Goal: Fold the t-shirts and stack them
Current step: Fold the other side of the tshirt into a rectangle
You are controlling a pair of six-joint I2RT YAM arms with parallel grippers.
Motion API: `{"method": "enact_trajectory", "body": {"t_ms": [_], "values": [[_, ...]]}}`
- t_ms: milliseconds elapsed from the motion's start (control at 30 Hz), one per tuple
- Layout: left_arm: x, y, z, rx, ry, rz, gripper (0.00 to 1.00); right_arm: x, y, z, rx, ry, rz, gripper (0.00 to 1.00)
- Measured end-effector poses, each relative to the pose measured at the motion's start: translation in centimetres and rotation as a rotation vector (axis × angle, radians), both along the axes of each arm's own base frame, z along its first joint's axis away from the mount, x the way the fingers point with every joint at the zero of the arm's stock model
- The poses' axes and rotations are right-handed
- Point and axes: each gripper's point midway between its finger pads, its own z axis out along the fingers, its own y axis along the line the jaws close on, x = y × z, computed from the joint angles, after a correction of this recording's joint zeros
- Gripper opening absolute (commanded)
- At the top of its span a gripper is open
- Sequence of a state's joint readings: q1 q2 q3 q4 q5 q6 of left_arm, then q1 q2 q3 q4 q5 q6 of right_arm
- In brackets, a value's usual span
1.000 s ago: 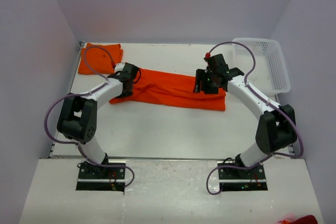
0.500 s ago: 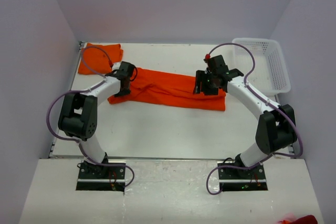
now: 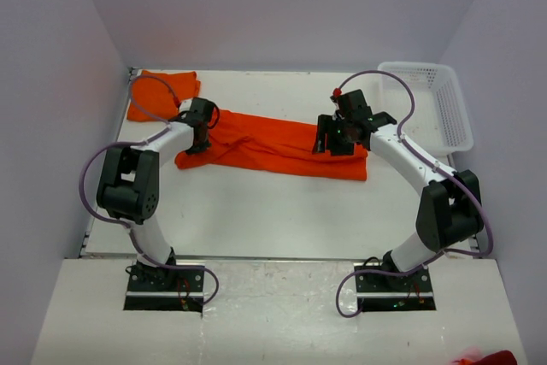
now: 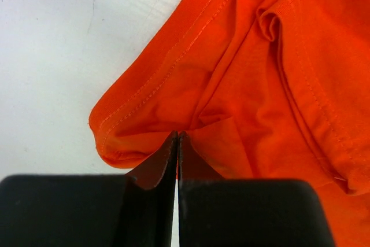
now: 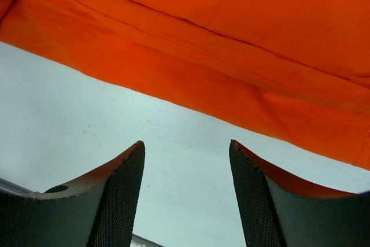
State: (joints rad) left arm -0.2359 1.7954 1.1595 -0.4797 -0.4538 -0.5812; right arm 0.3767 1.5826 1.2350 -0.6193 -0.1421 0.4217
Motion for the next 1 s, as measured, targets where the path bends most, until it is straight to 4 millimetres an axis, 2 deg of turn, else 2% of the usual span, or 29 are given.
{"method": "enact_trajectory", "body": {"t_ms": [300,400,433,567,700,867,1000], "values": [[2.0,-0.4,1.7,-0.008,-0.063,-0.014,0.0,0.0,0.2,0.0,0.009,0.002,0.003,0.61],[2.3,-0.5,1.9,-0.008,-0.07,-0.023,0.4,0.0,0.2,0.0,0.009,0.002,0.003,0.61],[2.3,-0.6,1.9,-0.012,-0.073,-0.022,0.46,0.0,0.2,0.0,0.01,0.002,0.003,0.61],[1.3,-0.6,1.8,-0.03,-0.077,-0.027,0.48,0.0,0.3,0.1,0.016,0.001,0.005,0.61],[0.2,-0.8,2.6,-0.056,-0.092,-0.04,0.47,-0.1,0.5,-0.1,0.029,0.006,0.011,0.61],[0.2,-1.5,3.9,-0.099,-0.13,-0.06,0.43,-0.3,0.6,-0.3,0.031,0.015,0.011,0.61],[-0.1,-1.9,3.8,-0.123,-0.131,-0.074,0.41,-0.3,0.6,-0.3,0.032,0.016,0.009,0.61]]}}
